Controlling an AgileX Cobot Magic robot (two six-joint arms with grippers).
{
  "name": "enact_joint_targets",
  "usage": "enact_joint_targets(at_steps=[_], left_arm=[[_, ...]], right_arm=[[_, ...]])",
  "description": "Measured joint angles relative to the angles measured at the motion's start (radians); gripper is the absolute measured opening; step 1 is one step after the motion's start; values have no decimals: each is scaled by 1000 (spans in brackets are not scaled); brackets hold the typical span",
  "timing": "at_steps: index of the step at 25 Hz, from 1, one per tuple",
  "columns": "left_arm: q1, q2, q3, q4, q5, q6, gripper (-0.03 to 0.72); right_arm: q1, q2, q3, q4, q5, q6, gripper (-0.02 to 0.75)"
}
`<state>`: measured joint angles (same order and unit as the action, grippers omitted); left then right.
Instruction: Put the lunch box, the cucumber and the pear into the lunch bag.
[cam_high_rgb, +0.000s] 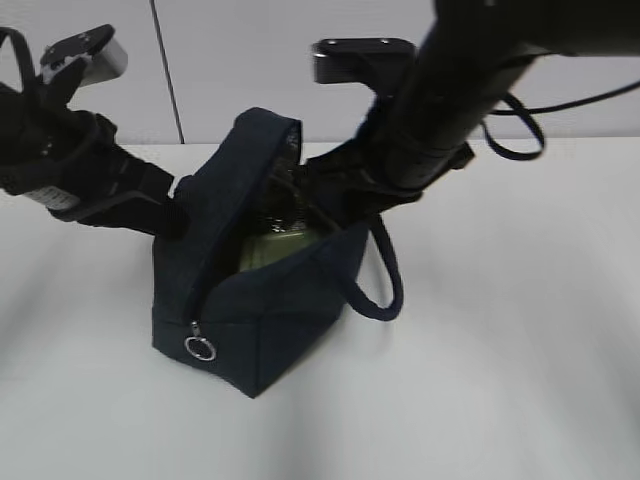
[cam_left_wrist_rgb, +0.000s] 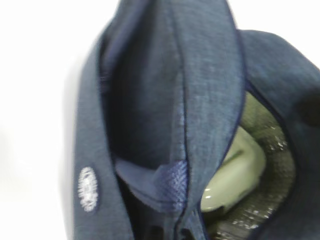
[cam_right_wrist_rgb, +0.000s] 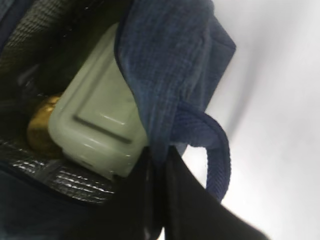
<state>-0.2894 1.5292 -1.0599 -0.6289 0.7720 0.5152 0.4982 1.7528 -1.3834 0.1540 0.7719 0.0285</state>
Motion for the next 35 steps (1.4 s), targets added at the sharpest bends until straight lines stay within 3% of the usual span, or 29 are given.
enact_joint_targets(at_steps=[3,6,8,13,15,19,24,28,35], left_arm=[[-23,39,-38,-2,-7,-1,3],[-34,51,-48,-4,-25,-2,8],[-34,52,-49,-5,-35,4,59],[-34,22,-49,-22,-80,59,311],[-34,-22,-27,-43,-133,99,355],[-34,-164,106,-81,-270,181,375],[-34,-389,364,-230,-445,370,379],[-34,-564,528,-285,-547,431,378],[-34,-817,695,-295,-601,438,369]], right_arm=[[-29,-96,131,63,-59,-88,4],[-29,-117,161,93,-85,-131,8],[-29,-117,163,122,-109,-164,55],[-29,-138,163,190,-199,-318,433],[-29,-156,163,199,-238,-350,516],[-29,-222,204,209,-305,-381,522],[36,-367,432,245,-514,-417,505],[182,-471,661,256,-755,-423,504],[464,-450,877,263,-1046,-423,502]])
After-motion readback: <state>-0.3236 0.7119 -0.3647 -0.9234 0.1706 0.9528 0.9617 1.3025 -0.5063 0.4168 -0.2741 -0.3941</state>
